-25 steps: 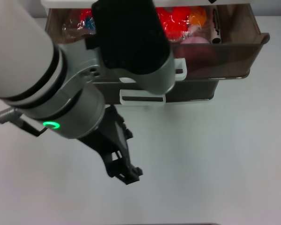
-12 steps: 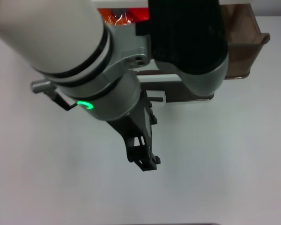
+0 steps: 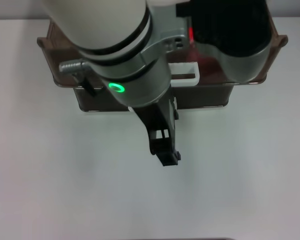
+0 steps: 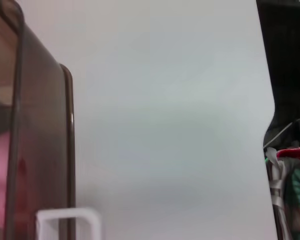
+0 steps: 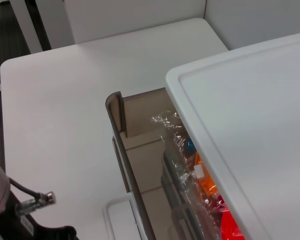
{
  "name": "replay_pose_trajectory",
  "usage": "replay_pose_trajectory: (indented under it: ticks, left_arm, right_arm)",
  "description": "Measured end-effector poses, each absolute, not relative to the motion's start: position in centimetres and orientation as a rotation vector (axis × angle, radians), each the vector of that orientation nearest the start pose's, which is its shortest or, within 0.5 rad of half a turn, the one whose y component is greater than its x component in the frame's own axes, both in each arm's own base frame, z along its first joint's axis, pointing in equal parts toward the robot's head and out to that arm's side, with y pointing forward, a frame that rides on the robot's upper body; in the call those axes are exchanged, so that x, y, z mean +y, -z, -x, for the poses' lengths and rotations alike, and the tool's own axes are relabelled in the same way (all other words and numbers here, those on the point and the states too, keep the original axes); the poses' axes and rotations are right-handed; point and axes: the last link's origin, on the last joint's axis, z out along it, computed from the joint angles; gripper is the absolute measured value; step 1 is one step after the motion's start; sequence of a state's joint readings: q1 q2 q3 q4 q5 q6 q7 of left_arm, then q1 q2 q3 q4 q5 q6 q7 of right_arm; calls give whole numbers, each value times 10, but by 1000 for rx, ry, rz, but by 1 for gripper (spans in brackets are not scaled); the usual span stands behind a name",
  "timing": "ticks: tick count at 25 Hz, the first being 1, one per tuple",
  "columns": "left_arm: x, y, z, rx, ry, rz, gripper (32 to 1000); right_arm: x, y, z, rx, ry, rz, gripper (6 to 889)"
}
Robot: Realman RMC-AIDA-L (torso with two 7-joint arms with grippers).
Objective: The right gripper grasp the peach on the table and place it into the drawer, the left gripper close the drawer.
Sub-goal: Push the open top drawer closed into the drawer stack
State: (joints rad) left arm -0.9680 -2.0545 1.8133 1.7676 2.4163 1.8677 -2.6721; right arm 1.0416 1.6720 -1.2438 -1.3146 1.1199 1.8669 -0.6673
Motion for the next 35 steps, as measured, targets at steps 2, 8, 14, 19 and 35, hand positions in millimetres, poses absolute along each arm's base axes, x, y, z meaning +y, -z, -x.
replay_pose_trajectory:
  ticks: [2,8,14,19,35]
  left_arm:
    - [276,28,-5,189,-747,2900,754]
    - [282,33,-6,182,-765,2896,755]
    - [290,36,-6,177,-777,2889,754]
    - [294,38,-5,176,-788,2878,754]
    - [317,35,-15,150,-732,2855,751]
  right_arm:
    - [391,-135,-21,351,264,2930,722]
    - [391,-135,-21,351,265,2930,721]
    - [391,-134,-20,349,266,2930,721]
    - [391,-134,-20,348,269,2931,721]
    - [390,-133,-20,351,278,2932,719]
